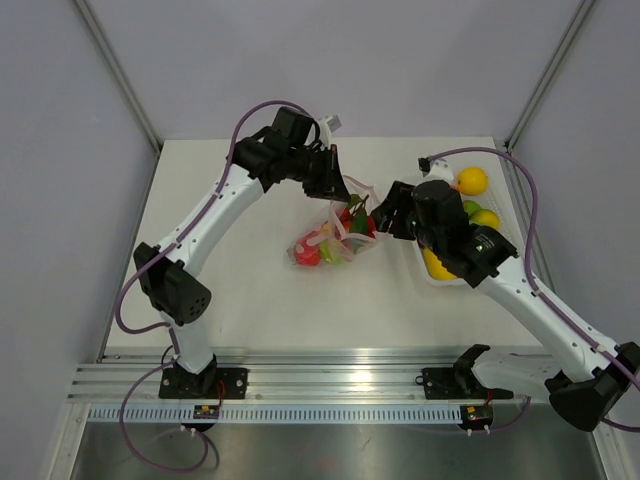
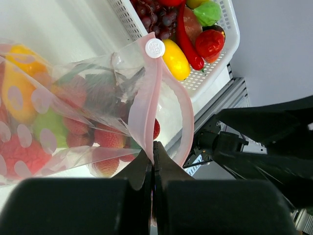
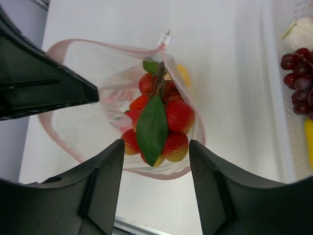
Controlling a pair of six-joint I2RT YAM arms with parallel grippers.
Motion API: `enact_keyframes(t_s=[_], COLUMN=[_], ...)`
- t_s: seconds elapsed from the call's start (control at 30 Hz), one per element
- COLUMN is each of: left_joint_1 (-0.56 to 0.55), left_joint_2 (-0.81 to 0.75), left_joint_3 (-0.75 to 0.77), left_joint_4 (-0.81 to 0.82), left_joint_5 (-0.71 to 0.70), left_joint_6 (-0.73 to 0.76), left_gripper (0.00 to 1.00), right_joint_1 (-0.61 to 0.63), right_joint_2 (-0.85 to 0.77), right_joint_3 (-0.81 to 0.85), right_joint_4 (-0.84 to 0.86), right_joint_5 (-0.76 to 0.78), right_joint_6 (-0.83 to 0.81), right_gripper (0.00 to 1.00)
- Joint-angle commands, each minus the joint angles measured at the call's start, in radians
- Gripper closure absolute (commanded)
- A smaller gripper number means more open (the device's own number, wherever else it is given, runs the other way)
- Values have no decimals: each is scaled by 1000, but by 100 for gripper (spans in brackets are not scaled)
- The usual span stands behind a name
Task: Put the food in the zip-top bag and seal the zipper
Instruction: Adjust the zipper food storage bag at the center of the board.
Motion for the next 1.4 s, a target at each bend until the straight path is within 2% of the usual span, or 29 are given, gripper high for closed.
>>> enact_keyframes(t_s=[0.0, 0.13, 0.2, 0.4, 0.43, 0.5, 0.53, 0.67, 0.8, 0.9, 1.0, 1.13, 1.27, 1.37], left_joint_1=[5, 6, 6, 6, 6, 6, 6, 35, 79, 90, 88, 88, 88, 88], left_joint_2=[-79, -94, -102, -119, -119, -122, -122, -116, -116, -132, -149, -94, -82, -116], left_joint_3=[-10, -33, -41, -56, -58, -62, -59, 1, 151, 173, -5, -136, -78, 71], left_joint_4=[66, 74, 74, 76, 76, 74, 68, 17, -96, -112, -28, -3, -39, -81], left_joint_5=[41, 35, 36, 32, 30, 27, 15, -16, -85, -134, -114, -123, -125, -130], left_joint_6=[5, 5, 5, 8, 8, 11, 13, 40, 68, 79, 60, 59, 76, 80], left_gripper=[100, 100, 100, 100, 100, 100, 100, 100, 100, 100, 100, 100, 100, 100], right_joint_1=[-14, -79, -91, -114, -116, -114, -114, -112, -108, -100, -99, -99, -100, -100], right_joint_2=[20, 43, 57, 92, 113, 144, 152, 172, 179, 179, 215, 282, 273, 252], right_joint_3=[-36, -114, -129, -151, -128, -74, -51, 108, 294, 287, 193, 141, 188, 271], right_joint_4=[-14, 40, 57, 141, 154, 160, 152, 112, 74, 68, 62, 46, 43, 7], right_joint_5=[66, -28, -42, -149, -198, -244, -249, -298, -353, -358, -314, -275, -283, -260], right_joint_6=[14, 37, 45, 30, 22, 5, -1, -44, -68, -73, -91, -105, -111, -142], right_gripper=[41, 47, 49, 61, 66, 96, 100, 100, 100, 100, 100, 100, 100, 100])
